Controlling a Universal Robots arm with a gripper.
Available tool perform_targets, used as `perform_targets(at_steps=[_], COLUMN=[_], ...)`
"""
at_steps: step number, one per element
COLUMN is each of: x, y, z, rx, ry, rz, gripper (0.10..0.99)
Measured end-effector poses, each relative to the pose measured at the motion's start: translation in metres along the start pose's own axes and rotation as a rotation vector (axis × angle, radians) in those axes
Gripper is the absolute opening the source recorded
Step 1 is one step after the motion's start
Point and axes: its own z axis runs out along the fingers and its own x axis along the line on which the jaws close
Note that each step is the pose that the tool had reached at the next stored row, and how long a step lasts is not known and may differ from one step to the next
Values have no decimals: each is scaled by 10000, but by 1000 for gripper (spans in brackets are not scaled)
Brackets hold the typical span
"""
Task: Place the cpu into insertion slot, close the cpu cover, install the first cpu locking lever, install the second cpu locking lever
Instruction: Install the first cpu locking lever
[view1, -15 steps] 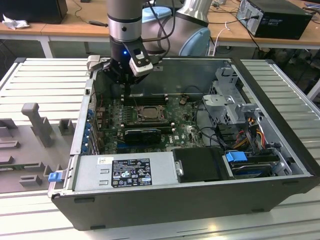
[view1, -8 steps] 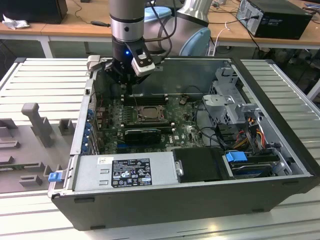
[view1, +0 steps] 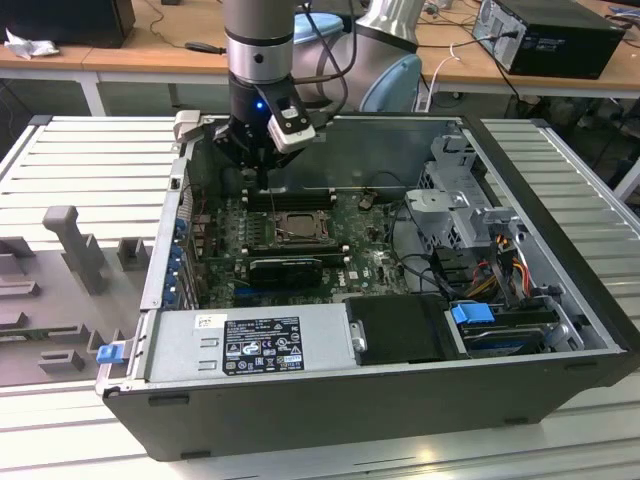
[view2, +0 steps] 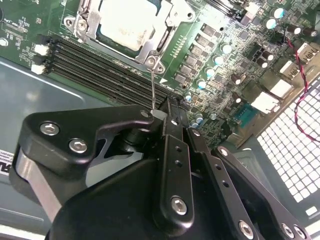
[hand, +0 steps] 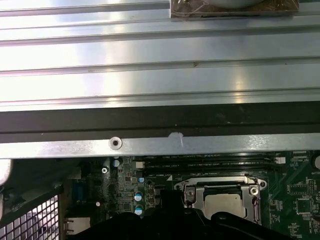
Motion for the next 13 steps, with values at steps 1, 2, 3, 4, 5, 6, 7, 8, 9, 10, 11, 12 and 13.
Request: perform_targets(at_steps=[1,2,3,4,5,6,7,8,9,10,11,12,13], x=[-5,-13,-18,-22,-30,-34,-39,-44,-48,-55,-59,-68,-76], y=[0,1,1,1,1,2,2,2,2,3,3,3,4], z=[0,0,0,0,0,0,-1,-1,-1,-1,-1,-1,-1], rx=[0,0,0,0,0,0,0,0,1,0,0,0,1], ry=[0,0,0,0,0,-1,0,-1,-1,0,-1,0,0], rz=[0,0,1,0,1,0,0,0,0,1,0,0,0], gripper=[106,106,106,106,106,106,106,106,106,106,106,106,106])
